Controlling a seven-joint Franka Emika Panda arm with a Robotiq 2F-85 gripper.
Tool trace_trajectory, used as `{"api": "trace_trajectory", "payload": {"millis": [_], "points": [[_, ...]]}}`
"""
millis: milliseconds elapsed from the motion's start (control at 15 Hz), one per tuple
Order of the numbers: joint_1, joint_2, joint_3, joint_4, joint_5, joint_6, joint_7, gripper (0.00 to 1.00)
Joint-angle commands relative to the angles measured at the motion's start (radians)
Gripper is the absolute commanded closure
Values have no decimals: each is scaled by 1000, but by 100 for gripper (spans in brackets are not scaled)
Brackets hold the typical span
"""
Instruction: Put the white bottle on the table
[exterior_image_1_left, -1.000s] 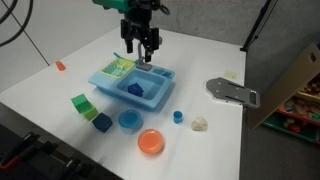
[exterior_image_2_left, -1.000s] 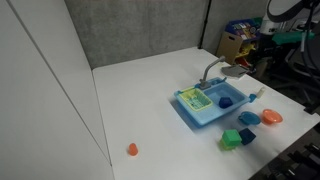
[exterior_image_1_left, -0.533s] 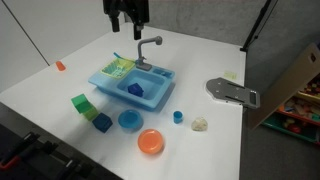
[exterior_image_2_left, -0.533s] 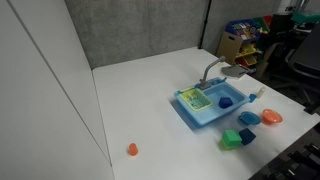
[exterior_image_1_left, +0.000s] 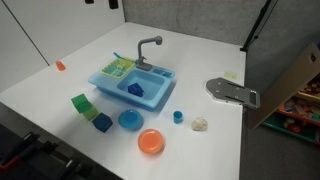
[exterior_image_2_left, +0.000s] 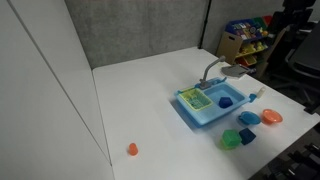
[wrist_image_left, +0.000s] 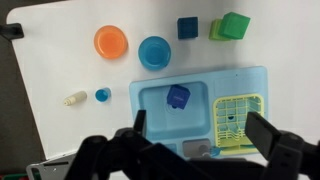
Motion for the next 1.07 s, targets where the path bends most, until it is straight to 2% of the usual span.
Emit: {"api": "trace_trajectory", "payload": {"millis": [0,267,333,1000], "points": [[7,-103,10,-22,-5,-54,-20,0],[7,-144,13,-19,1,-82,-29,0],[5,-117,16,0,0,-73,-3,0],[5,-129,15,-14,0,-74,-10,0]]}}
